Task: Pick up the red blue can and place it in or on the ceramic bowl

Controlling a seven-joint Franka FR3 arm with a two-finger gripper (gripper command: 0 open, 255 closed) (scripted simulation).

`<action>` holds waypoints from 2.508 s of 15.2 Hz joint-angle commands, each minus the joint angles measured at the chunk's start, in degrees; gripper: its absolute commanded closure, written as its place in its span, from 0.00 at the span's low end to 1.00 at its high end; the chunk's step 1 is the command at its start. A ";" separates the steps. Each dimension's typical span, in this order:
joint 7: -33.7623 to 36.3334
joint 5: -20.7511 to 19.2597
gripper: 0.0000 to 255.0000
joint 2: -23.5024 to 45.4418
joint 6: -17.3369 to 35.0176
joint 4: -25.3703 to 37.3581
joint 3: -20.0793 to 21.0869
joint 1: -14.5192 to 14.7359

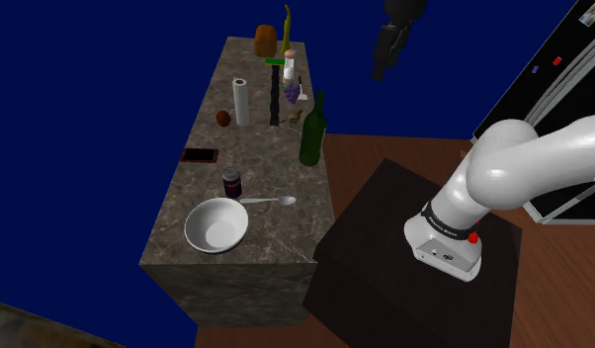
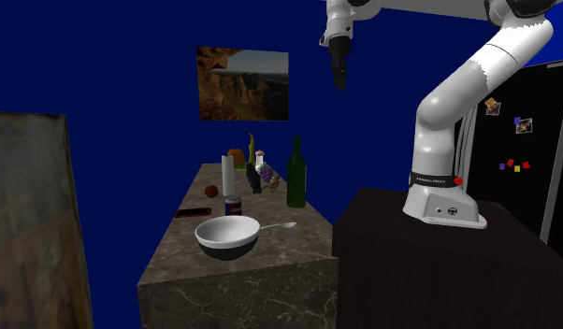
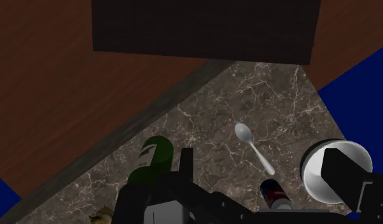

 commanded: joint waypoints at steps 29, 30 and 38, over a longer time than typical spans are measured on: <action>11.07 -3.69 0.00 51.66 45.44 8.22 11.27 5.03; 11.70 -4.47 0.00 53.89 46.27 9.63 11.31 5.36; 15.83 -9.99 0.00 71.71 50.18 23.59 10.18 9.31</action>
